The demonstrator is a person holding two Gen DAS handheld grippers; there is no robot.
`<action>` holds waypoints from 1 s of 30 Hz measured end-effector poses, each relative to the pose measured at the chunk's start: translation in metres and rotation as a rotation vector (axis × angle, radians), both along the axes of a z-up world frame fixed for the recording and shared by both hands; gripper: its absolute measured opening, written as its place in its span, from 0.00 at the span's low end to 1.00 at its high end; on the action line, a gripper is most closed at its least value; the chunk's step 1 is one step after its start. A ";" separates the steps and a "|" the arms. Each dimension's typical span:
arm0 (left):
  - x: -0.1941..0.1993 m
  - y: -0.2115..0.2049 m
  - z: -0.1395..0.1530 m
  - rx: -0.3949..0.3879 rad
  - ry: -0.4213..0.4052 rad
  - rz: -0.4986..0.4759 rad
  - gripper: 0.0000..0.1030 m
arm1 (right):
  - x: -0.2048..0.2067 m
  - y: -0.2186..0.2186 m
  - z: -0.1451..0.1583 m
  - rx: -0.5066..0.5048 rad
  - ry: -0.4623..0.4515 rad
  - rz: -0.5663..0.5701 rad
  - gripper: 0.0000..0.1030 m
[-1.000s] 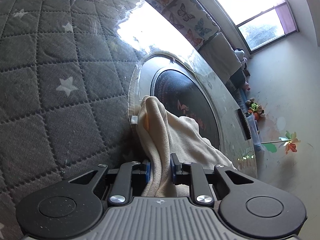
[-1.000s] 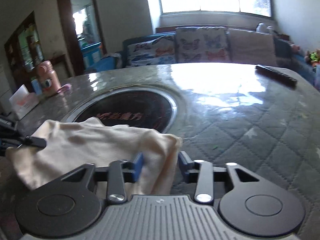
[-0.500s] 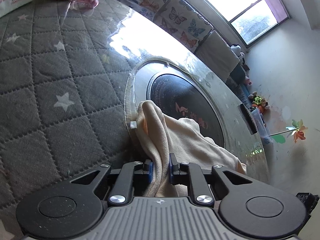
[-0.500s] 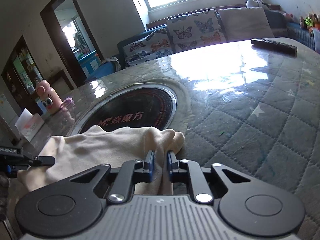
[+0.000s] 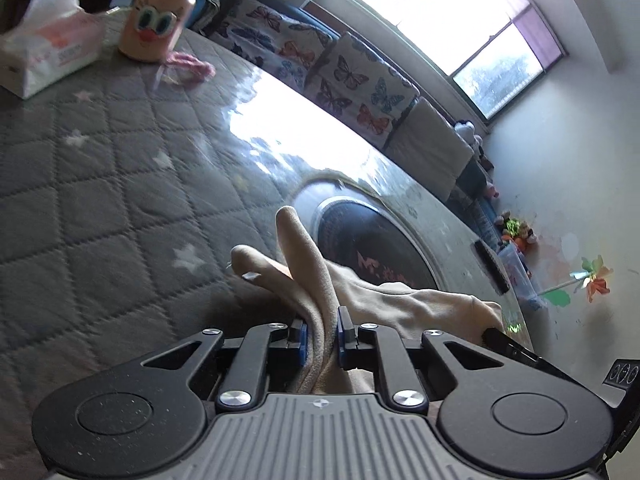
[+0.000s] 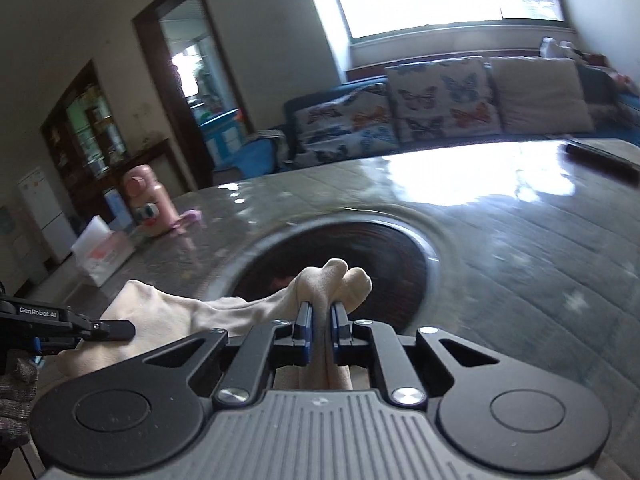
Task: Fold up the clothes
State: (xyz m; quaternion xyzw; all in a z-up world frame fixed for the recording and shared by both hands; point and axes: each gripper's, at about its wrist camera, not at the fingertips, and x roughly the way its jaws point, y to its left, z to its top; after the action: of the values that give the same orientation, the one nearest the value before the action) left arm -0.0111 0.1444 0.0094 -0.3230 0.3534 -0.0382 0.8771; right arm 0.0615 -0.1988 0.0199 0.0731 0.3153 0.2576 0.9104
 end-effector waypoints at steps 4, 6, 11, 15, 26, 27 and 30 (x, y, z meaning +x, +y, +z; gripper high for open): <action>-0.016 0.029 0.010 0.020 -0.019 0.061 0.14 | 0.009 0.037 0.007 0.003 -0.013 0.066 0.08; -0.024 0.044 0.014 0.032 -0.025 0.093 0.14 | 0.013 0.057 0.009 0.002 -0.017 0.098 0.08; -0.040 0.080 0.020 0.063 -0.034 0.174 0.14 | 0.023 0.106 0.013 -0.003 -0.022 0.175 0.08; -0.048 0.107 0.026 0.093 -0.037 0.235 0.14 | 0.032 0.144 0.015 -0.006 -0.027 0.228 0.08; -0.049 0.143 0.019 0.138 -0.003 0.324 0.14 | 0.059 0.217 0.003 -0.018 -0.005 0.325 0.08; -0.048 0.146 0.018 0.142 0.000 0.331 0.14 | 0.060 0.220 0.002 -0.020 -0.003 0.328 0.08; -0.047 0.154 0.015 0.152 0.012 0.350 0.14 | 0.067 0.227 -0.003 -0.028 0.006 0.338 0.08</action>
State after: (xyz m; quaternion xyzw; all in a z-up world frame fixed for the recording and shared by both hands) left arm -0.0585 0.2983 0.0248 -0.3125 0.2987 0.1438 0.8902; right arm 0.1287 0.0284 0.0164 0.0071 0.3294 0.4022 0.8542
